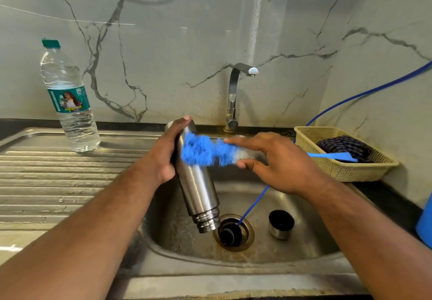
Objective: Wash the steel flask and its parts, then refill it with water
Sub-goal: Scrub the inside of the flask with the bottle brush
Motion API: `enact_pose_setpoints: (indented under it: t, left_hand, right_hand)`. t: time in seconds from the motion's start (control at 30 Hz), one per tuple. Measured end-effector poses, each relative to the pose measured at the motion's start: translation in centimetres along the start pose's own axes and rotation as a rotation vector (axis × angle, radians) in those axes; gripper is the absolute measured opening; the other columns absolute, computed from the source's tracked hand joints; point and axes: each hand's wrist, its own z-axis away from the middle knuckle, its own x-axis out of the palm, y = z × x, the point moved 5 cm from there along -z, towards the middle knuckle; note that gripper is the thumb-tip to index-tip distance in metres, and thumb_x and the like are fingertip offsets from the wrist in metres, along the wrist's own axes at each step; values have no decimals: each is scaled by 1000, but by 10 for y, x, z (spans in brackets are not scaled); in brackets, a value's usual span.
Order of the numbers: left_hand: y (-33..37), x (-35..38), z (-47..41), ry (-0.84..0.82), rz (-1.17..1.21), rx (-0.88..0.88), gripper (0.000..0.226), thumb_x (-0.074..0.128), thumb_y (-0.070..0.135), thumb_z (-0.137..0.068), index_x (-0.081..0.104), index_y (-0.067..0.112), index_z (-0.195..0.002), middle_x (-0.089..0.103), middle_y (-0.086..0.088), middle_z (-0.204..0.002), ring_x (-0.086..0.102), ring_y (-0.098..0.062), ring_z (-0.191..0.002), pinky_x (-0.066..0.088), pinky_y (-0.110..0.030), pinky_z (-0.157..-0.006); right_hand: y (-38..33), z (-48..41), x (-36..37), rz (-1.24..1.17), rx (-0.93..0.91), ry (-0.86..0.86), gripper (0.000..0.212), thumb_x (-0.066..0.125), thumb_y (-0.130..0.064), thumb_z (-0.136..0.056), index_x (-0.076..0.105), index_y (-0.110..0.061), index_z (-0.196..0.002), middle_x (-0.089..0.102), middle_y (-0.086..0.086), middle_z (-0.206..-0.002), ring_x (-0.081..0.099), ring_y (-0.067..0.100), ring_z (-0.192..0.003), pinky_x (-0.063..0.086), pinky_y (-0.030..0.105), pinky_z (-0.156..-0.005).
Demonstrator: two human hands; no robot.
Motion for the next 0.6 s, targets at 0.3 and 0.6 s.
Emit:
enact_pose_setpoints:
  t: [0.3, 0.6]
  left_hand:
    - [7, 5, 4, -50, 52, 34, 55, 63, 62, -84, 60, 17, -115, 74, -7, -90, 73, -25, -80, 58, -42, -78]
    - [10, 7, 12, 41, 58, -16, 93, 69, 72, -69, 48, 18, -142, 62, -21, -124, 70, -39, -100, 61, -50, -71]
  right_hand:
    - [-8, 1, 2, -110, -65, -34, 54, 62, -49, -95, 46, -54, -146, 58, -19, -99, 50, 5, -96, 48, 40, -90]
    - [-5, 4, 2, -93, -111, -121, 53, 65, -48, -94, 46, -58, -143, 59, -20, -102, 51, 6, -99, 46, 36, -89]
